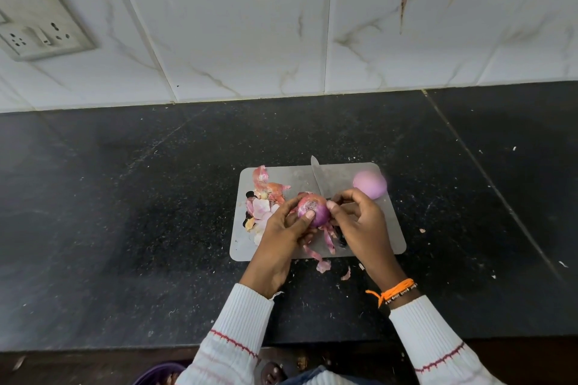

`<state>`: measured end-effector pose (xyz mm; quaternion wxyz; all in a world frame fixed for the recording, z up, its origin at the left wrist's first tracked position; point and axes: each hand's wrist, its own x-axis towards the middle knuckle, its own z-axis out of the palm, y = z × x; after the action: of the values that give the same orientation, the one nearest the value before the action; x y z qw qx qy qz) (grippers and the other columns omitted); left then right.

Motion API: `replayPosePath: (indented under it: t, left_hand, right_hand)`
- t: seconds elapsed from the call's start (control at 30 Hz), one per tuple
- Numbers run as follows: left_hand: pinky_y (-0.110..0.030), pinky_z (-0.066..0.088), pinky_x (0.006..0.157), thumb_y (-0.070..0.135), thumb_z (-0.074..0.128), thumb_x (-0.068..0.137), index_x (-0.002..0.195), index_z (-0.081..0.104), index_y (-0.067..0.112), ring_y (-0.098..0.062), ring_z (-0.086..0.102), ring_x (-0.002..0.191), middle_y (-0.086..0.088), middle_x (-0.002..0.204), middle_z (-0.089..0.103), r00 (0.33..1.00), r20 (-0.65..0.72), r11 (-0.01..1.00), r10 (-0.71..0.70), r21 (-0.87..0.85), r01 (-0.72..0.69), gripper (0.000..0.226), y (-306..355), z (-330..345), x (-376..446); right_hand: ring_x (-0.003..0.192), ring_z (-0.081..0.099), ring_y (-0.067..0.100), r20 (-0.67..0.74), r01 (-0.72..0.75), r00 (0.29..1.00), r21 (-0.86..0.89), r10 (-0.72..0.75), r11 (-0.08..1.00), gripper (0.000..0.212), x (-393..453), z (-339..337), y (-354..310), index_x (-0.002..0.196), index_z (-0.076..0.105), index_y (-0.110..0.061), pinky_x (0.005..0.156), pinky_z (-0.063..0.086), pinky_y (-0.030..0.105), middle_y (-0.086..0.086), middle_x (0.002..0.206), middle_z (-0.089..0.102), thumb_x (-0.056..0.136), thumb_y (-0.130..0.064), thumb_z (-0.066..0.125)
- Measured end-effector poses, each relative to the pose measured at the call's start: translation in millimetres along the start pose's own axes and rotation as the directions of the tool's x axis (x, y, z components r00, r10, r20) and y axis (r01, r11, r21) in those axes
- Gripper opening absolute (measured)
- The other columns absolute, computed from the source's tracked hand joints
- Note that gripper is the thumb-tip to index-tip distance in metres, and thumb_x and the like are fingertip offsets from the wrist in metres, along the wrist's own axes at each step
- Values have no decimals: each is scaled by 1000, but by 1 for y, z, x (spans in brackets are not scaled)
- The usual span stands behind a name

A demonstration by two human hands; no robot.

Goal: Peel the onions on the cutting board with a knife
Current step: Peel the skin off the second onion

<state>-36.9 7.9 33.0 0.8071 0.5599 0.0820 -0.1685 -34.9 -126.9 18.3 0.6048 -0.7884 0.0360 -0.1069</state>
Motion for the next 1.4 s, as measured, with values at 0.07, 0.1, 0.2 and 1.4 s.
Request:
replayPosePath:
  t: [0.07, 0.1, 0.2, 1.4]
  left_hand:
    - [-16, 53, 59, 4, 51, 92, 121, 52, 15, -4, 64, 59, -6, 90, 66, 1000, 1, 1000, -7, 10, 7, 31, 0, 1, 0]
    - [-17, 53, 59, 5, 50, 93, 122, 52, 15, -4, 63, 58, -6, 88, 66, 1000, 0, 1000, -12, 12, 12, 30, 0, 0, 0]
    - [-18, 54, 61, 9, 47, 95, 122, 49, 19, -6, 64, 63, -6, 88, 65, 1000, 2, 1000, -24, -10, 24, 29, 0, 0, 1]
    - [-25, 55, 84, 25, 50, 93, 128, 49, 4, -26, 64, 104, -18, 119, 63, 998, -57, 1000, -4, -28, 2, 41, -9, -7, 10]
  right_hand:
    - [78, 63, 4, -18, 4, 1000, -50, -5, 999, 9, 1, 1, 4, 88, 58, -19, 65, 51, 12, -6, 81, 64, 88, -10, 59]
    - [79, 63, 5, -21, 5, 1000, -73, -6, 997, 10, 2, 0, 6, 89, 58, -18, 65, 50, 11, -5, 81, 64, 88, -8, 58]
    - [76, 62, 11, -23, 27, 999, -187, -32, 982, 8, 5, -2, 13, 86, 59, -14, 62, 47, 11, 0, 79, 63, 86, -7, 61]
    - [72, 70, 12, 102, -133, 988, 221, 113, 966, 18, -3, -2, -6, 81, 65, -13, 65, 55, 19, 6, 76, 70, 78, 5, 68]
